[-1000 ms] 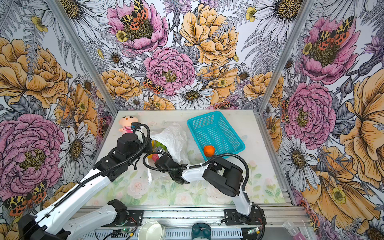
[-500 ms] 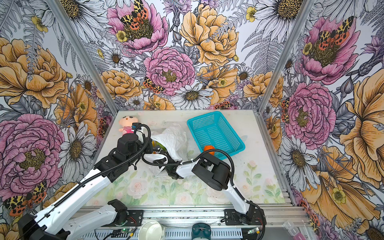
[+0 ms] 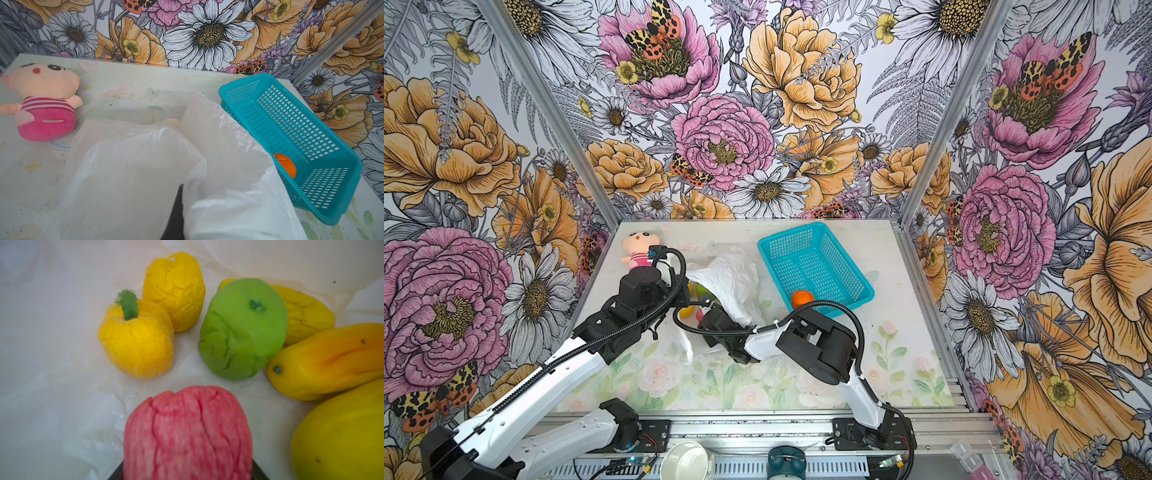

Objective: Untie the knot of the plastic bag and take out the fruit
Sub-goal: Pick up the fruit from the plastic bag.

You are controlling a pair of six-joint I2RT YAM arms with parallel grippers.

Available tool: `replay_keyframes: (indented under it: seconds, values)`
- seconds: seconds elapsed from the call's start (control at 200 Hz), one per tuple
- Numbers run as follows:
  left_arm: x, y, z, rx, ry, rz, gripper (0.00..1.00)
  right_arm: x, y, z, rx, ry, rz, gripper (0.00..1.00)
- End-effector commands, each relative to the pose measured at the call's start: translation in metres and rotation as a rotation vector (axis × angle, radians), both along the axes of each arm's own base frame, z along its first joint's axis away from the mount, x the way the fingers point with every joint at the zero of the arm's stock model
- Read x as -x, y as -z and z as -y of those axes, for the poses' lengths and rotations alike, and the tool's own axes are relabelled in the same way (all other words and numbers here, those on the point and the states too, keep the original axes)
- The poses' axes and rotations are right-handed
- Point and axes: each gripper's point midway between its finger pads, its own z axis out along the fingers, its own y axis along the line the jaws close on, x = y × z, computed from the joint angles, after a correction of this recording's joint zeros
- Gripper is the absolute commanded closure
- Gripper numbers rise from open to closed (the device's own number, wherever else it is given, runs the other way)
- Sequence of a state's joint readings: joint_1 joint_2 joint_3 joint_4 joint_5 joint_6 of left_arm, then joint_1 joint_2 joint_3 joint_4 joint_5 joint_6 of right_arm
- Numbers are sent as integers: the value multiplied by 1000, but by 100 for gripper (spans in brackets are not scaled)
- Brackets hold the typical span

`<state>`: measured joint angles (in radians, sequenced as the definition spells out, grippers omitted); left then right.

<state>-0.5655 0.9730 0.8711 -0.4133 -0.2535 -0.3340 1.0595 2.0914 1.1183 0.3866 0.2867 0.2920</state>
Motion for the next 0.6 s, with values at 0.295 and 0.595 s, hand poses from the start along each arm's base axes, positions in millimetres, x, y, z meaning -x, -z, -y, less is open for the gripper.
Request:
replay_keyframes:
  seconds: [0.295, 0.595]
  values:
    - [1, 15, -19, -103, -72, 11, 100, 37, -93, 13, -196, -49, 196, 57]
    - [5, 27, -22, -158, -101, -9, 100, 57, -111, 38, -256, -76, 232, 62]
